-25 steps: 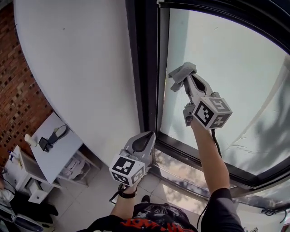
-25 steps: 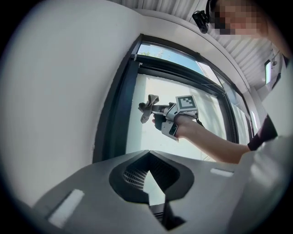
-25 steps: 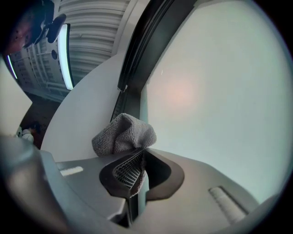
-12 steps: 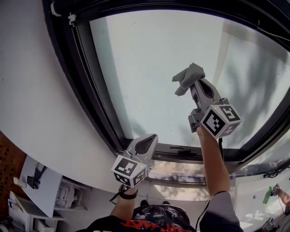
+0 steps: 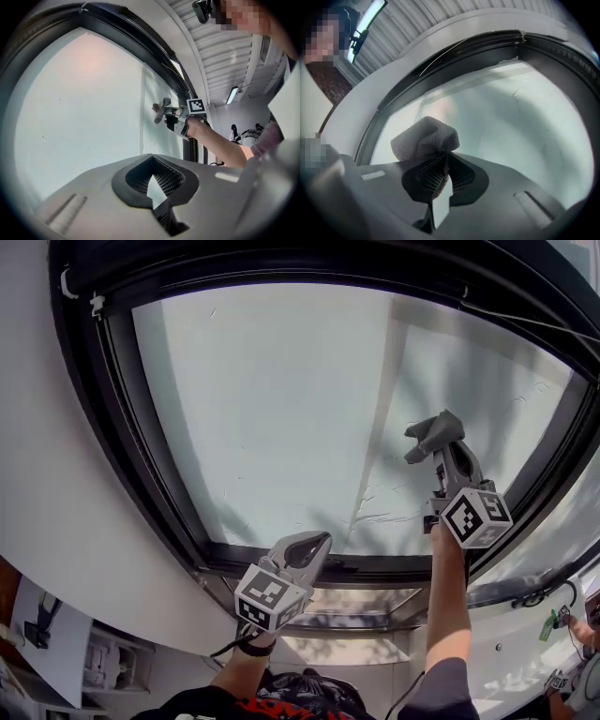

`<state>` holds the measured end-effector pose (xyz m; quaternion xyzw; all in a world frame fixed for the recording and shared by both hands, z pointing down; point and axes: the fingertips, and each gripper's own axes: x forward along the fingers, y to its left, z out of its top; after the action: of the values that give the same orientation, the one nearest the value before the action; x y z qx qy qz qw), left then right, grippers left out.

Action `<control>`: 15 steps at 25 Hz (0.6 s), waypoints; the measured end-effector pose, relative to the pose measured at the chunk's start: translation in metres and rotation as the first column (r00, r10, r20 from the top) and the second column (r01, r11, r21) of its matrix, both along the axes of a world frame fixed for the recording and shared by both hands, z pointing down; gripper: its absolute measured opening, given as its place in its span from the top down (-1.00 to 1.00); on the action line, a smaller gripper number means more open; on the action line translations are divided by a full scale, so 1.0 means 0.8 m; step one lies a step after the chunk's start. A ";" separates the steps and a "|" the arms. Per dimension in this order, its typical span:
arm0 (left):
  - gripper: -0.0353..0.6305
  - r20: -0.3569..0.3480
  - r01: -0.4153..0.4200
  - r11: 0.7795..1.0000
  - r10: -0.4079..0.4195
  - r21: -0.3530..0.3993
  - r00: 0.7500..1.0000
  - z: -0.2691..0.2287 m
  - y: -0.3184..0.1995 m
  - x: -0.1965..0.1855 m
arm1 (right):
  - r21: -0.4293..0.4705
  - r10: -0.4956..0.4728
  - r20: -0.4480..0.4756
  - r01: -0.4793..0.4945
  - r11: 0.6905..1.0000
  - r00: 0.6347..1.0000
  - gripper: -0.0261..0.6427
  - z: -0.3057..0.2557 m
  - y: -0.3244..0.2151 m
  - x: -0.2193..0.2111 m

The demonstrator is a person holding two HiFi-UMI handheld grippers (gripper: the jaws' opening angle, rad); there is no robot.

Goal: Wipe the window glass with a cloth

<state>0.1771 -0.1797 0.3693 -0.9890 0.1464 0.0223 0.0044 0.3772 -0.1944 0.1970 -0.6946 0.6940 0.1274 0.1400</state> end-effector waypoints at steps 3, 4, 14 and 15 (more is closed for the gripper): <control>0.92 -0.001 -0.014 1.000 0.014 0.003 1.000 -0.001 0.004 0.012 | -0.015 0.112 -0.007 -0.112 0.994 0.994 0.87 0.008 0.023 0.051; 0.92 -0.002 -0.018 1.000 0.018 0.005 1.000 -0.001 0.005 0.015 | -0.019 0.144 0.001 -0.144 0.989 0.990 0.87 0.011 0.032 0.071; 0.92 0.001 -0.029 1.000 0.029 0.007 1.000 0.002 0.008 0.034 | -0.106 0.472 0.112 -0.462 0.881 0.875 0.87 0.049 0.129 0.271; 0.92 0.002 -0.028 1.000 0.028 0.007 1.000 0.002 0.007 0.034 | -0.108 0.486 0.099 -0.476 0.873 0.868 0.87 0.049 0.127 0.270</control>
<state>0.2046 -0.1741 0.3707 -0.9909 0.1325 0.0219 0.0078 0.5930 -0.0926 0.2365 -0.8570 0.4938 0.0871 0.1184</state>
